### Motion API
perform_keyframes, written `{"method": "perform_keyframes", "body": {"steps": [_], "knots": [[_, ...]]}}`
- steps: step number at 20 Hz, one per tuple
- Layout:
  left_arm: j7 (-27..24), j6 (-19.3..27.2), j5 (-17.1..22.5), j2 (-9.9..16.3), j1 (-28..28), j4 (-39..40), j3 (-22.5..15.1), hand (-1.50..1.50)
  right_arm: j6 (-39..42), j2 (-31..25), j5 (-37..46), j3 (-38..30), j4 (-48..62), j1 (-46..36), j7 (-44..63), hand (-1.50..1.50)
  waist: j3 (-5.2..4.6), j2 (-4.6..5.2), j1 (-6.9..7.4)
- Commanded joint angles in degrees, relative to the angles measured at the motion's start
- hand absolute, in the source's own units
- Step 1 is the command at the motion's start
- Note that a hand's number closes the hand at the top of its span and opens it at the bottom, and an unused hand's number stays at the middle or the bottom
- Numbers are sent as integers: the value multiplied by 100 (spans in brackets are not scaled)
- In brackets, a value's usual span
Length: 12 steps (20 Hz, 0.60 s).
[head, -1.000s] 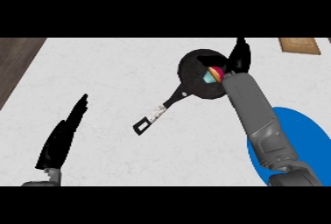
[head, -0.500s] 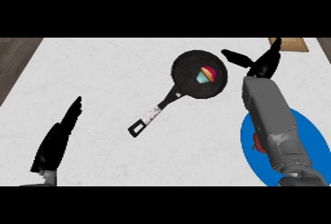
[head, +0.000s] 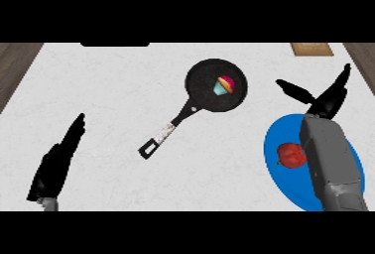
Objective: Pick the cupcake from the plate and place it in the pan
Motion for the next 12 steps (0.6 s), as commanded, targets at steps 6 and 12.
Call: {"method": "perform_keyframes", "body": {"steps": [6,12], "knots": [[-102,-70,8,-32,127,42,126,0,1103,-271,-320,467,-2308,2138,482,-150,-5,-19,-60],[-314,-242,107,-17,255,-51,278,0,1791,-479,-564,742,-3826,3106,1312,-150,-4,-7,-24]]}}
